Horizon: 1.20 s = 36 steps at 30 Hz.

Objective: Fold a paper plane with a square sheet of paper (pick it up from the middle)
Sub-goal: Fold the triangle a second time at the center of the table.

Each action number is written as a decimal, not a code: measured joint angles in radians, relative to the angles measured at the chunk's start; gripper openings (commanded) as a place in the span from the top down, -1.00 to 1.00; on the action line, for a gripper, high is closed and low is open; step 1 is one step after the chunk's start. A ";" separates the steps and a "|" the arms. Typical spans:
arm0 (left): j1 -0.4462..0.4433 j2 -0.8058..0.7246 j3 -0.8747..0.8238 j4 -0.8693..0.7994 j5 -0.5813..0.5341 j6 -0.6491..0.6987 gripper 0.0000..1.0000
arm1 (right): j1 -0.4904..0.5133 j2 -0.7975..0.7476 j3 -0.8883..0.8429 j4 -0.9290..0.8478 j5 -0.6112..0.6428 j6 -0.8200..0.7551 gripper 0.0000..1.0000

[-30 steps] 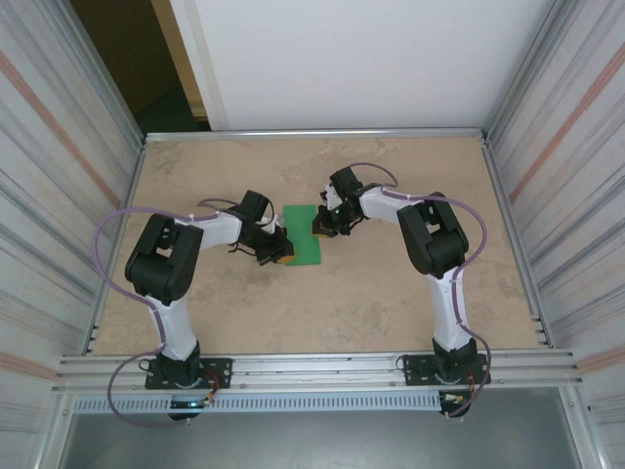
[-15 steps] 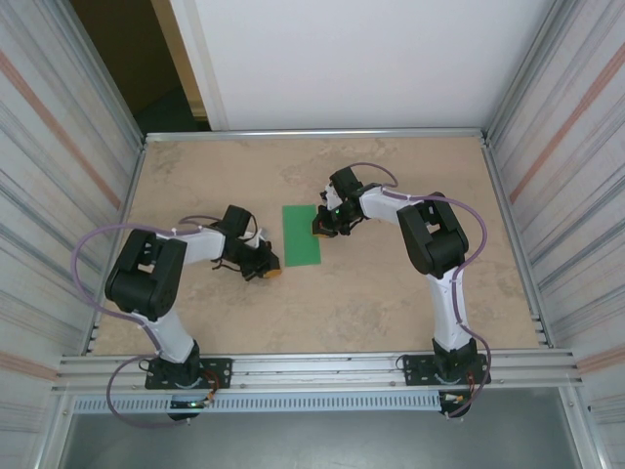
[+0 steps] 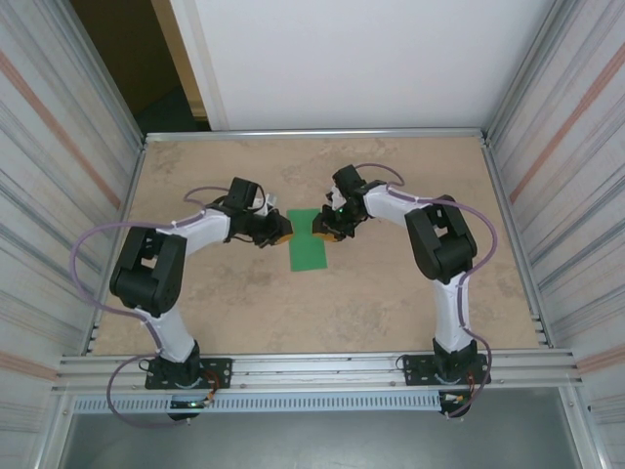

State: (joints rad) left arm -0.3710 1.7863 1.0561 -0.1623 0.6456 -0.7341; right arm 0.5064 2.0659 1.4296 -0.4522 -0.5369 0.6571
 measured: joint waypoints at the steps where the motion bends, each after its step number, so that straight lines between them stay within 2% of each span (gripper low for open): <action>1: -0.006 0.017 0.013 0.006 0.000 -0.002 0.68 | -0.001 -0.036 -0.032 0.019 0.001 0.016 0.17; 7: -0.022 0.083 0.035 0.020 -0.036 -0.005 0.63 | -0.004 -0.216 -0.227 0.074 0.030 0.069 0.05; 12: -0.022 0.126 0.035 0.045 -0.053 -0.022 0.63 | -0.003 -0.261 -0.333 0.095 0.036 0.088 -0.02; 29: -0.022 0.166 0.032 0.059 -0.074 -0.080 0.63 | 0.010 -0.258 -0.374 0.143 -0.007 0.131 0.00; 36: -0.022 0.166 0.028 0.066 -0.074 -0.109 0.63 | 0.011 -0.235 -0.374 0.146 -0.037 0.147 0.23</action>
State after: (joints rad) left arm -0.3927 1.9518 1.0843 -0.0963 0.5716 -0.8429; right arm 0.5179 1.8309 1.0557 -0.3065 -0.5735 0.8040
